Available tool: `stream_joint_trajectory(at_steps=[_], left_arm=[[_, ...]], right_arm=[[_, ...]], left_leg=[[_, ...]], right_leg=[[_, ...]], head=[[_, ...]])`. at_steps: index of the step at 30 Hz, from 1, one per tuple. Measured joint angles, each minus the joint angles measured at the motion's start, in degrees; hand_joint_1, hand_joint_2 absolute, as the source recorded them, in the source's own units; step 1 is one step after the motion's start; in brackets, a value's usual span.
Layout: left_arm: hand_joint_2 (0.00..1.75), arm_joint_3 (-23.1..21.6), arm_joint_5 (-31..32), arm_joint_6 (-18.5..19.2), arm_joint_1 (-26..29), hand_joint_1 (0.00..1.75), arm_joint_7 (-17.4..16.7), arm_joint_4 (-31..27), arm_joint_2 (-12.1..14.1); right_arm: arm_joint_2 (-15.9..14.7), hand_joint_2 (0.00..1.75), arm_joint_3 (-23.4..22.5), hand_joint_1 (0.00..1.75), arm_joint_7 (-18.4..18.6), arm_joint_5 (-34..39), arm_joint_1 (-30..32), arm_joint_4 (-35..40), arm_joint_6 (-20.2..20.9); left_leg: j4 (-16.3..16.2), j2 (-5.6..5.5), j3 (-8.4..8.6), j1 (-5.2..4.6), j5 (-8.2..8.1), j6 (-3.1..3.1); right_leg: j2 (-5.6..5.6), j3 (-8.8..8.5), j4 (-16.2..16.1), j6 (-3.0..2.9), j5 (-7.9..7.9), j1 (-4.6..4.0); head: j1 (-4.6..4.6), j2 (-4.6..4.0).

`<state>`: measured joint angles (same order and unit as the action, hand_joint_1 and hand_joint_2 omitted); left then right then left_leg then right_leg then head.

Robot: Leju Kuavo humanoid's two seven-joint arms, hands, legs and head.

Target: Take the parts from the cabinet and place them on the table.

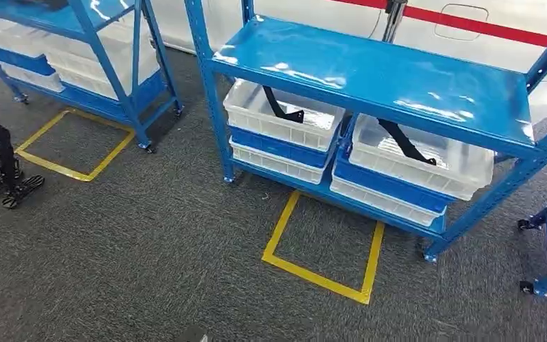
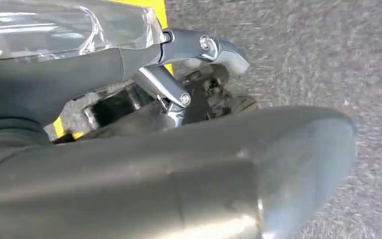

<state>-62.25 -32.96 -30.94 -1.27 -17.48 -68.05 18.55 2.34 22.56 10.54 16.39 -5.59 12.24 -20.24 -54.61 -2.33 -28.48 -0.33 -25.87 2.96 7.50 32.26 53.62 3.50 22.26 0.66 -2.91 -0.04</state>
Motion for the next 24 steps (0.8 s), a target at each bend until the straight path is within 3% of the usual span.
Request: stream_joint_trajectory(at_steps=[1, 2, 3, 4, 5, 7, 8, 9, 10, 11, 12, 13, 16, 17, 18, 19, 20, 22, 23, 24], left_arm=[[0.0, 0.26, -0.7, 0.98, -0.16, 0.0, 1.15, 3.85, -1.35], [0.0, 0.5, -1.0, 1.51, -0.52, 0.0, 1.88, 6.66, -2.29], [0.0, 0.65, -1.24, 1.89, -1.11, 0.0, 2.27, 9.85, -3.29], [0.0, 0.81, -1.31, 2.31, -1.54, 0.0, 2.66, 12.17, -3.89], [0.0, 0.87, -1.48, 2.73, -1.79, 0.0, 2.88, 14.2, -4.48], [0.0, 1.14, -2.1, 3.49, -1.75, 0.0, 3.43, 19.36, -5.72], [0.0, 1.38, -2.29, 3.78, -1.63, 0.0, 3.64, 21.96, -6.34], [0.0, 1.51, -2.33, 3.89, -1.67, 0.0, 3.93, 23.73, -6.84], [0.0, 1.75, -2.36, 3.91, -1.81, 0.0, 4.04, 25.74, -7.45], [0.0, 1.97, -2.33, 3.95, -2.07, 0.0, 4.08, 27.4, -7.93], [0.0, 2.07, -2.36, 4.02, -2.41, 0.0, 4.1, 28.87, -8.44], [0.0, 2.21, -2.4, 4.15, -2.65, 0.0, 4.1, 30.15, -9.05], [0.0, 2.38, -2.9, 4.43, -3.04, 0.0, 3.77, 34.63, -10.33], [0.0, 2.49, -3.03, 4.56, -3.17, 0.0, 3.66, 35.59, -10.73], [0.0, 2.82, -3.08, 4.56, -3.33, 0.0, 3.64, 36.84, -10.77], [0.0, 3.02, -3.21, 4.58, -3.47, 0.0, 3.6, 38.09, -11.38], [0.0, 3.26, -3.32, 4.67, -3.51, 0.0, 3.36, 39.56, -11.75], [0.0, 3.41, -3.6, 4.76, -3.19, 0.0, 2.66, 41.84, -11.91], [0.0, 3.43, -3.71, 4.76, -3.04, 0.0, 2.48, 42.76, -11.97], [0.0, 3.54, -3.95, 4.76, -3.03, 0.0, 2.44, 43.56, -12.12]], right_arm=[[-0.15, 0.0, 0.09, 0.0, -0.08, 0.06, 0.26, -0.02, 0.0], [-0.31, 0.0, 0.15, 0.0, -0.2, 0.07, 0.41, -0.02, 0.02], [-0.33, 0.0, 0.24, 0.0, -0.46, 0.11, 0.44, -0.02, 0.02], [-0.31, 0.0, 0.37, 0.0, -0.7, 0.15, 0.45, -0.02, 0.06], [-0.31, 0.0, 0.57, 0.0, -1.1, 0.13, 0.47, -0.02, 0.15], [-0.24, 0.0, 0.83, 0.0, -1.66, 0.09, 0.41, -0.02, 0.26], [-0.15, 0.0, 0.94, 0.0, -1.9, 0.07, 0.45, -0.02, 0.28], [-0.11, 0.0, 1.05, 0.0, -2.14, 0.07, 0.53, -0.02, 0.35], [-0.11, 0.0, 1.11, 0.0, -2.16, 0.07, 0.55, -0.02, 0.39], [-0.13, 0.0, 1.18, 0.0, -2.19, 0.06, 0.62, -0.02, 0.44], [-0.15, 0.0, 1.27, 0.0, -2.25, 0.04, 0.66, -0.02, 0.46], [-0.42, 0.0, 1.46, 0.0, -2.3, 0.02, 0.7, -0.02, 0.46], [-0.39, 0.0, 1.75, 0.0, -2.49, -0.13, 0.54, -0.02, 0.66], [-0.35, 0.0, 1.9, 0.0, -2.51, -0.33, 0.54, -0.02, 0.66], [-0.04, 0.0, 2.1, 0.0, -2.51, -0.48, 0.54, -0.02, 0.7], [-0.09, 0.0, 2.23, 0.0, -2.51, -0.61, 0.45, -0.02, 0.7], [-0.13, 0.0, 2.43, 0.0, -2.51, -0.76, 0.22, -0.02, 0.7], [-0.04, 0.0, 2.64, 0.0, -2.49, -1.18, 0.09, -0.02, 0.52], [-0.04, 0.0, 2.89, 0.0, -2.51, -1.64, 0.23, -0.02, 0.11], [-0.04, 0.0, 3.25, 0.0, -2.54, -2.16, 0.44, -0.02, -0.41]], left_leg=[[0.01, 0.68, 0.0, -0.2, 0.17, 0.38], [0.37, 1.44, -0.16, 0.28, 0.61, 0.98], [0.39, 2.2, -0.33, 0.08, 0.8, 1.28], [0.4, 2.76, -0.62, -0.07, 0.95, 1.76], [0.39, 3.41, -1.0, -0.29, 1.05, 1.9], [0.34, 5.08, -1.6, -0.85, 1.27, 2.19], [0.33, 5.91, -1.81, -1.13, 1.36, 2.27], [0.33, 6.59, -1.91, -1.45, 1.45, 2.34], [0.33, 7.1, -1.91, -1.73, 1.48, 2.36], [0.35, 7.52, -1.86, -1.94, 1.53, 2.32], [0.37, 7.91, -1.78, -2.07, 1.58, 2.29], [0.31, 8.43, -1.57, -2.11, 1.66, 2.1], [0.65, 10.0, -1.48, -1.55, 2.04, 1.49], [0.7, 10.6, -1.18, -2.07, 2.12, 1.24], [-0.11, 8.57, -1.36, -1.82, 1.54, 1.02], [-2.45, 5.36, -2.51, -1.48, -0.38, 0.25], [-6.92, 3.68, -4.54, -0.87, -3.11, -0.63], [-16.1, 2.86, -8.39, 0.38, -7.07, -1.96], [-18.1, 2.86, -9.2, 0.87, -7.27, -2.51], [-16.66, 2.86, -8.44, 1.29, -6.04, -3.09]], right_leg=[[0.73, 0.17, -0.27, 0.43, -0.29, 0.25], [0.74, 0.37, -0.03, 0.59, -0.26, 0.35], [-2.58, 0.95, 1.43, 0.6, 0.98, 0.14], [-5.34, 2.51, 5.07, 0.72, 3.62, -0.08], [-6.72, 4.89, 10.31, 0.93, 6.63, -0.07], [-7.19, 8.62, 19.63, 1.01, 10.88, -0.05], [-7.19, 8.91, 21.27, 0.93, 11.21, -0.08], [-7.2, 7.28, 19.28, 0.69, 10.16, -0.11], [-7.23, 4.33, 15.11, 0.34, 8.36, -0.27], [-7.6, 0.22, 8.59, -0.29, 6.07, -0.63], [-8.79, -3.65, 2.58, -1.12, 4.51, -1.11], [-10.49, -4.92, 0.01, -1.97, 5.02, -1.52], [-9.35, -4.65, -0.51, -3.46, 4.04, -2.1], [-8.67, -4.71, -1.43, -3.96, 3.38, -1.61], [-8.22, -5.35, -2.29, -3.21, 2.37, -0.86], [-7.79, -5.15, -2.74, -3.53, 2.0, -0.46], [-7.39, -4.68, -2.74, -3.35, 1.57, -0.15], [-6.21, -3.99, -2.68, -2.84, 1.18, 0.25], [-5.69, -3.71, -2.61, -2.55, 1.0, 0.52], [-5.32, -3.57, -2.53, -2.31, 0.88, 0.87]], head=[[0.0, 0.0], [0.02, 0.0], [0.06, 0.0], [0.15, -0.02], [0.2, -0.02], [0.26, 0.0], [0.24, 0.0], [0.26, 0.0], [0.24, 0.0], [0.24, 0.0], [0.22, 0.0], [0.11, 0.0], [0.42, 0.0], [0.44, 0.0], [0.55, -0.02], [0.15, -0.02], [0.15, -0.02], [0.09, -0.02], [0.11, -0.02], [0.09, -0.02]])
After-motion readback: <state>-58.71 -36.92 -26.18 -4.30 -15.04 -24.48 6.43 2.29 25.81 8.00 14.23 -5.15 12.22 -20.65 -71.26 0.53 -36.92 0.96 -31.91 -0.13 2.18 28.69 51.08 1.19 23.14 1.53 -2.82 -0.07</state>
